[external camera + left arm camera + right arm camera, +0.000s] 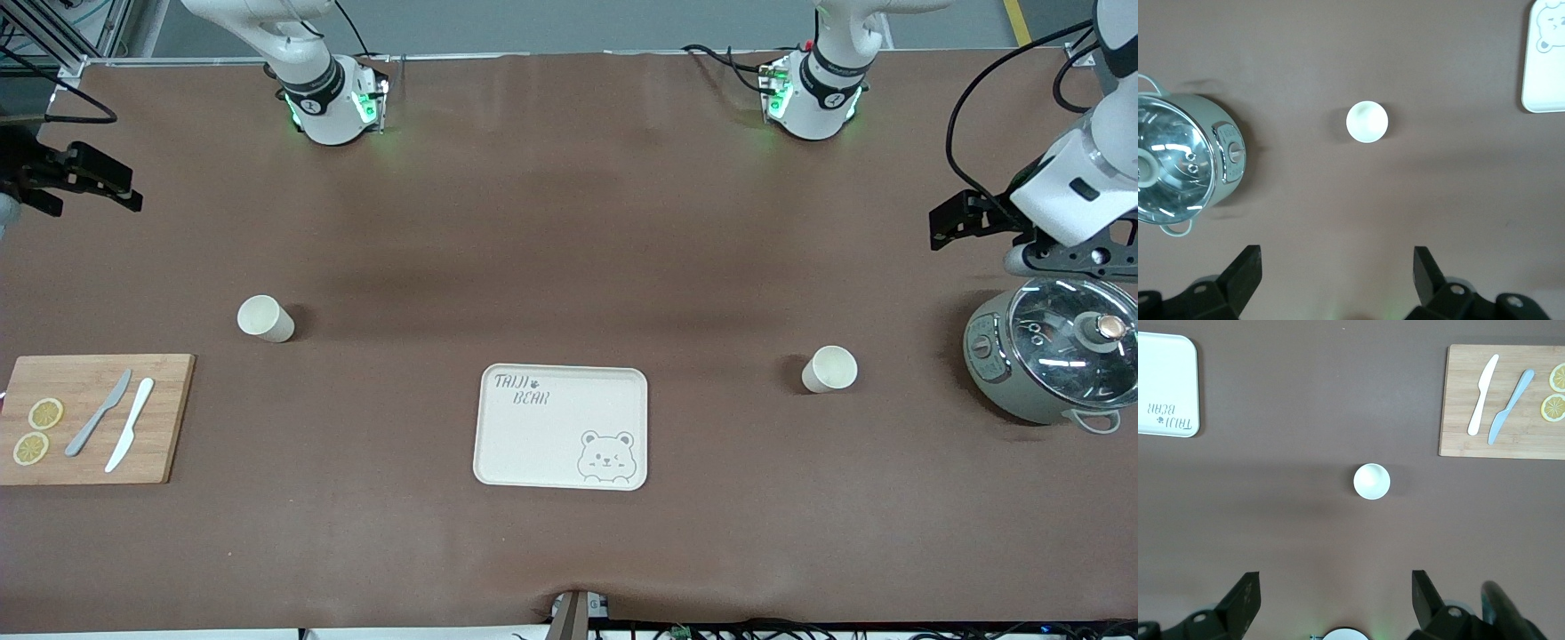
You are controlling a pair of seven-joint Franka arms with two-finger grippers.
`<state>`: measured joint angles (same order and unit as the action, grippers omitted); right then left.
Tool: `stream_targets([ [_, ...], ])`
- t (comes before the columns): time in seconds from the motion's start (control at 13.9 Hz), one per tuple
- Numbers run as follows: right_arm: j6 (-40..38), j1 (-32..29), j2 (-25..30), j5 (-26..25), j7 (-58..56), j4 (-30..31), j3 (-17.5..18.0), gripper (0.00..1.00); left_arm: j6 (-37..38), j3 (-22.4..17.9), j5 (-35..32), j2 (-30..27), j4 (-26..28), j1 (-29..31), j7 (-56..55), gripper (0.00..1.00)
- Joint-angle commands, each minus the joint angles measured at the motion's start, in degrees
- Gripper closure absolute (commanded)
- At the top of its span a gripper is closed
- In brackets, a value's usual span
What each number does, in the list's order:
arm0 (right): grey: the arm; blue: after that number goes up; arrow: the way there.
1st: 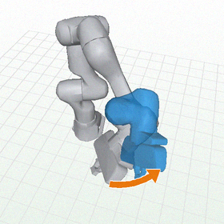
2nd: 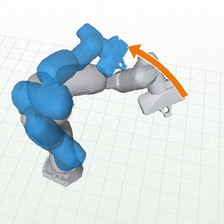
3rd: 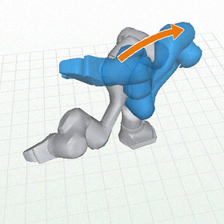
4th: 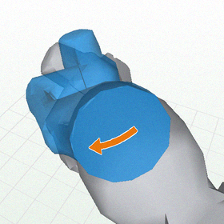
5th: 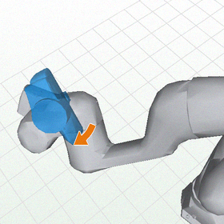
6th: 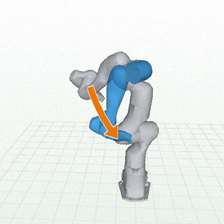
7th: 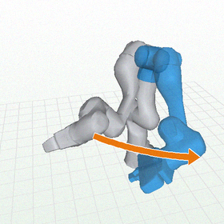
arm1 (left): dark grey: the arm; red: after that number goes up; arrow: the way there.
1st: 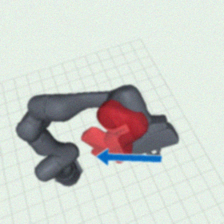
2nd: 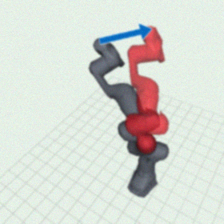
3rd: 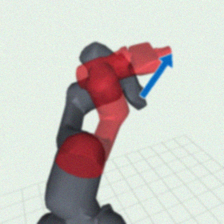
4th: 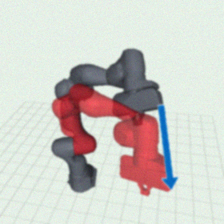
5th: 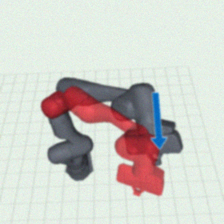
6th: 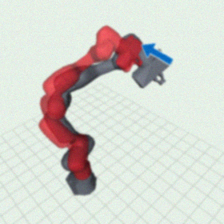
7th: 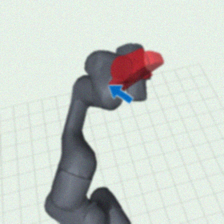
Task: Place white IKEA cup upright on tray with both arms
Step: 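Reach the left gripper to one cup while the right gripper reaches the other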
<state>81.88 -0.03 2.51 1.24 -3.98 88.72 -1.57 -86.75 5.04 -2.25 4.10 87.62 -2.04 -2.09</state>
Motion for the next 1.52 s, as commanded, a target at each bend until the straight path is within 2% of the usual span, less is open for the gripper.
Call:
stream_targets([
  [0.0, -0.5, -0.7, -1.2, -0.1, -0.3, -1.5, 0.3, 0.0, -1.7, 0.4, -0.7, -0.2, 1.7, -0.3, -2.0, 0.0],
  [0.29, -0.5, -0.7, -2.6, -0.1, -0.3, -1.8, 0.3, 0.0, -6.1, 0.7, -0.6, -0.6, 5.7, -0.2, -2.2, 0.0],
  [0.51, -0.5, -0.8, -2.9, -0.3, -0.3, -2.0, 0.3, 0.0, -11.6, 0.7, -0.4, -0.7, 11.1, -0.1, -2.2, 0.0],
  [0.79, -0.3, -1.6, -5.1, -0.5, -0.5, -3.8, 0.2, 0.0, -23.5, 0.7, -0.3, -1.5, 20.8, 1.1, -2.2, 0.0],
  [1.01, 0.3, -1.8, -6.7, -0.3, -0.6, -3.6, 0.2, 0.0, -32.1, 0.4, -0.4, -0.1, 26.3, 1.0, -2.8, 0.0],
  [1.23, 0.3, -3.1, -9.5, -0.3, -2.9, -3.9, 0.2, 0.0, -44.3, 0.5, -0.4, 1.1, 33.3, 2.7, -3.0, 0.0],
  [1.44, 3.3, -3.4, -13.4, -0.4, -4.5, -2.6, 0.2, 0.0, -50.3, 0.5, -0.4, 6.0, 34.4, 3.5, -3.0, 0.0],
])
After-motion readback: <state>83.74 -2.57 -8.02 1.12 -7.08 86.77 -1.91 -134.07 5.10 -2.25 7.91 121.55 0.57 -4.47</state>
